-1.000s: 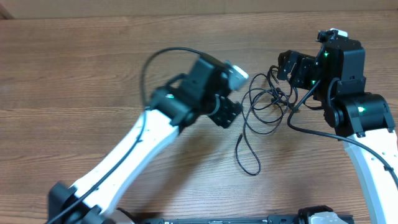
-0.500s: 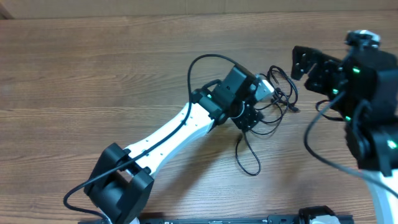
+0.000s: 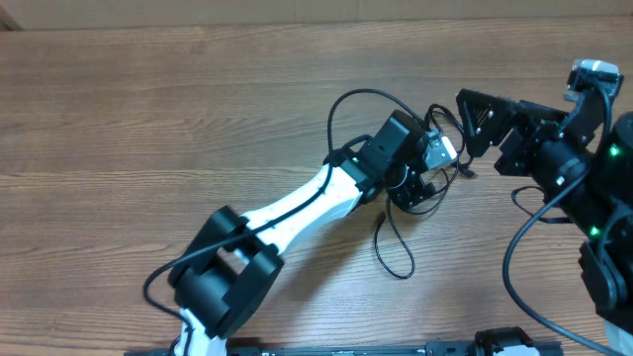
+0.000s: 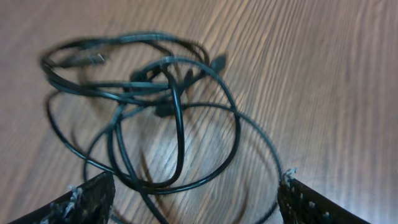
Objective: Untangle cables
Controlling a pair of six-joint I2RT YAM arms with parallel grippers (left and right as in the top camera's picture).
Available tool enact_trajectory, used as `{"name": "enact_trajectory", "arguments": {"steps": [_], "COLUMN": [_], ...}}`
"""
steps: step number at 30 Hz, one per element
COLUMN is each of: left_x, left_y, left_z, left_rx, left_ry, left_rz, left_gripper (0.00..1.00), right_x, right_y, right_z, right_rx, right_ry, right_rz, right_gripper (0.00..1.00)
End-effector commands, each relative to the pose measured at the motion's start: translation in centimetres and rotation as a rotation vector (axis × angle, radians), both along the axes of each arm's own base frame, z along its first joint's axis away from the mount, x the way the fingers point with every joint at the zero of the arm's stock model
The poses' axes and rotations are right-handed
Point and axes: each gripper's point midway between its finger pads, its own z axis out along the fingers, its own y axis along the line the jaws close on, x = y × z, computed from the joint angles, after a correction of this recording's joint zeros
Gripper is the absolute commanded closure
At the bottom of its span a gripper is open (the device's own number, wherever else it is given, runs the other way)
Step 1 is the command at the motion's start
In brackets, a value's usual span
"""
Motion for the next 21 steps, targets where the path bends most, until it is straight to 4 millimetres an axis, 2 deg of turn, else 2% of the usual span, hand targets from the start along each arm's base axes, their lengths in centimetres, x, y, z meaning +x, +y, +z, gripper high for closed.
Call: {"name": "enact_trajectory", "arguments": {"steps": [1, 9, 11, 15, 17, 18, 21], "left_x": [0.0, 1.0, 1.2, 1.9, 2.0, 2.0, 2.4], "left_y": [-0.4, -2.1, -2.3, -2.3, -2.4, -2.5, -2.7], "left_z": [-2.1, -1.7, -2.2, -4.6, -5.4, -5.5, -5.7], "left_rx": [0.024, -0.038, -0.043, -0.029, -0.032, -0.035, -0.044], "left_ry": [0.000, -0.060, -0.057, -0.035, -0.027, -0.027, -0.040], "left_rz": [-0.023, -0.029, -0.022, 0.026, 0.035, 0.037, 0.041], "left_gripper": [0.18, 0.26, 0.25, 0.22, 0.24, 0.28, 0.64], "right_x": [-1.7, -3.0, -3.3, -3.3, -3.4, -3.4, -3.6], "right_y": [0.8, 2.6, 2.9, 3.0, 3.0, 3.0, 3.0], "right_z": [2.2, 2.7, 2.7, 2.8, 3.0, 3.2, 3.8], "right_rx": [0.031, 0.070, 0.079, 0.081, 0.080, 0.081, 0.081], "right_ry": [-0.061, -0.067, -0.066, -0.068, -0.073, -0.077, -0.094], "right_rz": [0.056, 0.170, 0.196, 0.202, 0.202, 0.202, 0.203], "right_gripper": [0.00, 0.00, 0.00, 0.00, 0.00, 0.00, 0.00]}}
